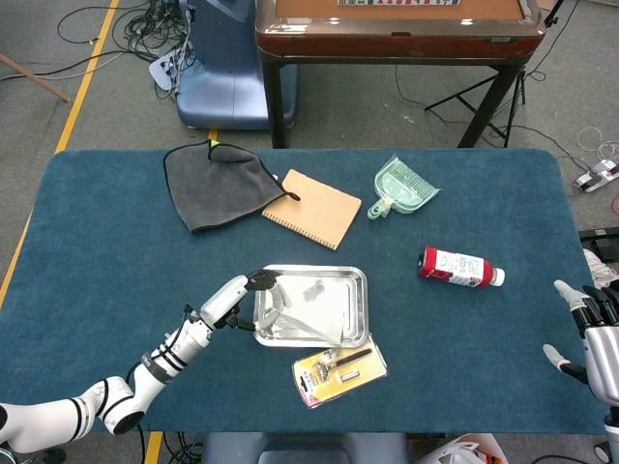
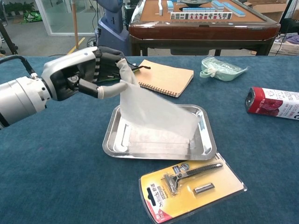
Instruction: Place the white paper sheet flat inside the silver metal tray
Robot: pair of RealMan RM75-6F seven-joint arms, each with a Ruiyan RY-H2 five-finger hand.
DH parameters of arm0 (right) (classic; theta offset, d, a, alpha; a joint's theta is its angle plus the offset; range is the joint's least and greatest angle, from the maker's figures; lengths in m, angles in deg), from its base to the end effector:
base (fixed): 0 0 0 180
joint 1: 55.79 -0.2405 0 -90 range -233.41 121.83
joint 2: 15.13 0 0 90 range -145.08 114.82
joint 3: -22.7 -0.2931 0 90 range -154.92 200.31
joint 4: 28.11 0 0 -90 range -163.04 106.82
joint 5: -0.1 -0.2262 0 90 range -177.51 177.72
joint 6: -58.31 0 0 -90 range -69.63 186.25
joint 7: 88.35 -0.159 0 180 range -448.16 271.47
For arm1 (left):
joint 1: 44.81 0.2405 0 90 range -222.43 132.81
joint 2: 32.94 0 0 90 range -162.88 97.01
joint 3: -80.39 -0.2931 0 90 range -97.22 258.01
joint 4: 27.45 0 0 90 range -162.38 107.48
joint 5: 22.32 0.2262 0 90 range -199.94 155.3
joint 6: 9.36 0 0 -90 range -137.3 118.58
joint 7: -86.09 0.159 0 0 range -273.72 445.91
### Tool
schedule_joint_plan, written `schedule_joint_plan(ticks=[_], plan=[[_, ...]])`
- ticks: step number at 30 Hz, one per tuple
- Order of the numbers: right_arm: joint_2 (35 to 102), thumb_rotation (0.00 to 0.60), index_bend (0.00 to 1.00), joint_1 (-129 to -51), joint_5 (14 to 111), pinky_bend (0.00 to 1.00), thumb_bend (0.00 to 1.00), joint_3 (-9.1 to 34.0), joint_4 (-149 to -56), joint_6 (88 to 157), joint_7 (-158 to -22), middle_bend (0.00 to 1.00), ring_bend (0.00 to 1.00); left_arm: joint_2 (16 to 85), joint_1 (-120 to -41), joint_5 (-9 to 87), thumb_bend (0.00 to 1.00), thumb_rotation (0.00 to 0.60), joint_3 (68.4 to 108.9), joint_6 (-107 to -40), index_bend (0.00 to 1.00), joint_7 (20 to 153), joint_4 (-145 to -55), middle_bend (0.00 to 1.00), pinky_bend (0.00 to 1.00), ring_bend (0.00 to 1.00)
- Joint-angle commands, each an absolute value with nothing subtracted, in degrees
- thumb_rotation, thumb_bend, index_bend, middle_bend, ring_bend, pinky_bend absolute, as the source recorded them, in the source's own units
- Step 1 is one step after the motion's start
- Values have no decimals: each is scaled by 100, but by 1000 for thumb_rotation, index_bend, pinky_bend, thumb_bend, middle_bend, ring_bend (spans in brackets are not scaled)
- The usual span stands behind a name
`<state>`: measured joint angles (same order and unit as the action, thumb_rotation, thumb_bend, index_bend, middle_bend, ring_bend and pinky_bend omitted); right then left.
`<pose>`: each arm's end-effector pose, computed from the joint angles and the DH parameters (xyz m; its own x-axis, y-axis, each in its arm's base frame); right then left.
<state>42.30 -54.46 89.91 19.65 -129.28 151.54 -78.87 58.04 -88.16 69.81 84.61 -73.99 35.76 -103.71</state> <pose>-0.3259 -0.1623 0.2036 0.5129 0.0962 0.8531 -0.8582 0.0309 0.5125 -0.1439 0.3618 -0.0414 -0.2766 0.6003 0.7504 0.7556 -0.3466 0.5558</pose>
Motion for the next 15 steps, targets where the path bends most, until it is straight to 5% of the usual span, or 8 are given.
schedule_joint_plan(ticks=[1,15], plan=[[4230,600,173,-5447,8988,168,102,1965,-12924,15143,-7887,275,150,5750,-8841,6917,393,600,8316,-7166,552,3544,-10059,469,144,322],[4262,600,172,-5520,8998,168,102,1935,-12958,15029,-7820,275,150,5220,-9011,7269,388,600,7873,-6756,511,4290,-9545,394,148,260]])
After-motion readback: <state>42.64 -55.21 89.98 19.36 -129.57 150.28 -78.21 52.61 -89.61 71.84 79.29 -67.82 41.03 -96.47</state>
